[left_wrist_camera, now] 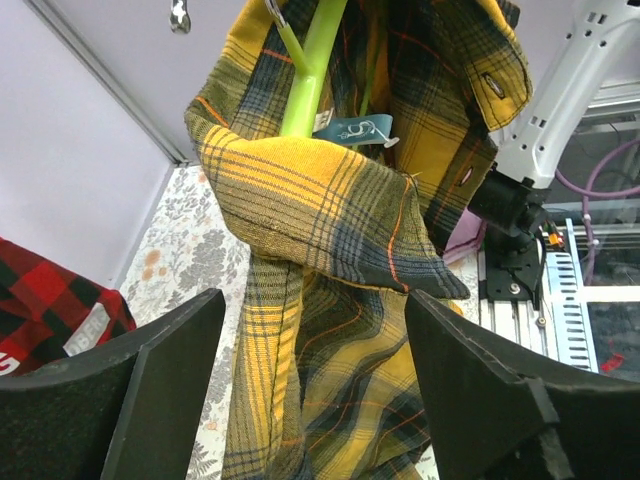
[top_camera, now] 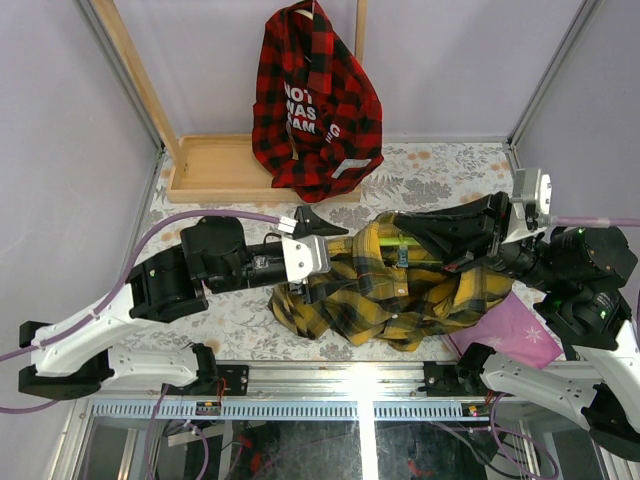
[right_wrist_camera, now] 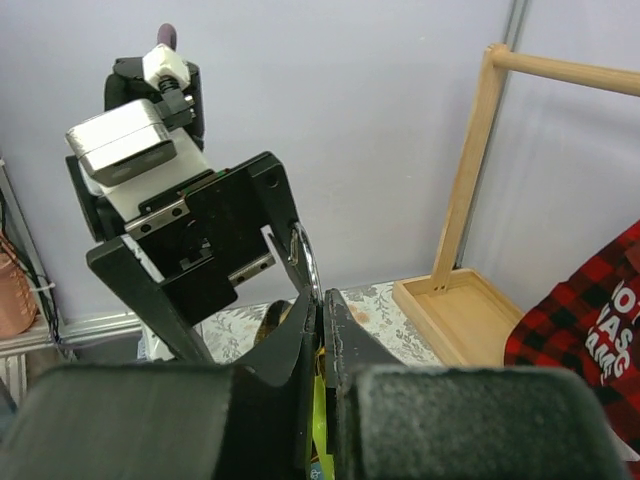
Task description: Place the shirt on the hanger
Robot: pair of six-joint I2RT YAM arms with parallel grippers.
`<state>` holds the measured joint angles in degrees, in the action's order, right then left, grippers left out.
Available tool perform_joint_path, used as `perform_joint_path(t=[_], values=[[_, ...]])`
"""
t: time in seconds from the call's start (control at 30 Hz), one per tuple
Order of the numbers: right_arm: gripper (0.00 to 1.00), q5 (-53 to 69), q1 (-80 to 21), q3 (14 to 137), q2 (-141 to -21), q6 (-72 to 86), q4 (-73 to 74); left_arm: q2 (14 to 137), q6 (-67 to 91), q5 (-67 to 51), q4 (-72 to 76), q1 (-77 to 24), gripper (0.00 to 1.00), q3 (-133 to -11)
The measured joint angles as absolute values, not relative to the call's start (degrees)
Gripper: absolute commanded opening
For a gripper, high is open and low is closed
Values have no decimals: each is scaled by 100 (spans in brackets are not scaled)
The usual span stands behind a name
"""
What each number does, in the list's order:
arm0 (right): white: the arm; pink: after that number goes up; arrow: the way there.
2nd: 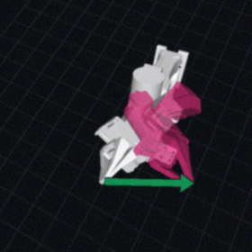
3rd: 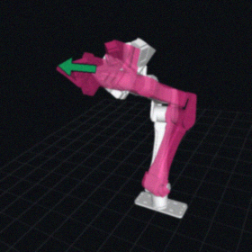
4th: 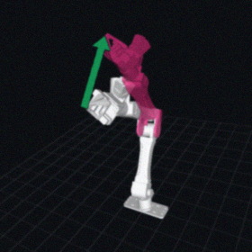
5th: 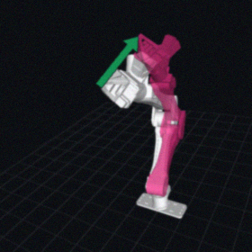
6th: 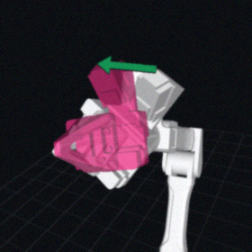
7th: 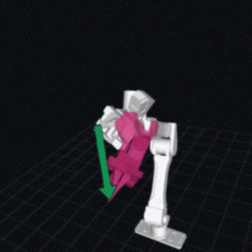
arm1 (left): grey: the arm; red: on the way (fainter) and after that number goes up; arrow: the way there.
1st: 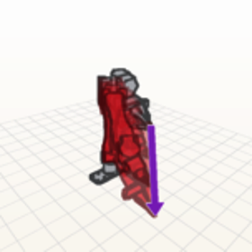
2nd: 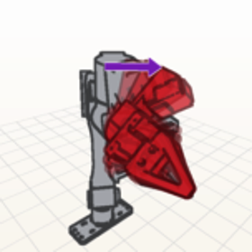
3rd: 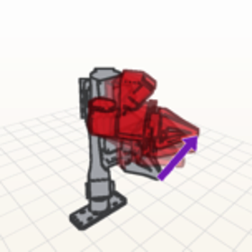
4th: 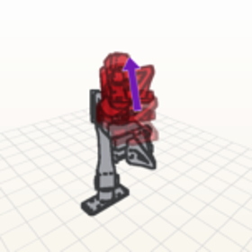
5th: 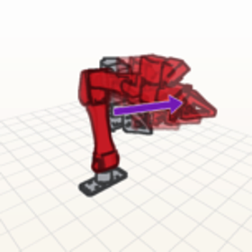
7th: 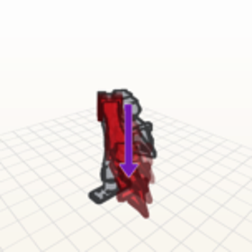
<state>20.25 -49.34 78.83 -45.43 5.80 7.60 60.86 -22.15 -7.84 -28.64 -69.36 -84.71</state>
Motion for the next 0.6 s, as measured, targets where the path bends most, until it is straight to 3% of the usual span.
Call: perform_joint_path(t=[0.2,0.43,0.6], values=[[0,2375,-4934,7883,-4530,495,880,6132,-2268,-928,-3153,-6936,60,-8580],[0,2709,-4934,7885,-4482,447,1059,6038,-2349,-1155,-3450,-6936,67,-8711],[0,2895,-4934,7883,-4477,451,1138,5918,-2377,-1315,-3566,-6936,61,-8711]])
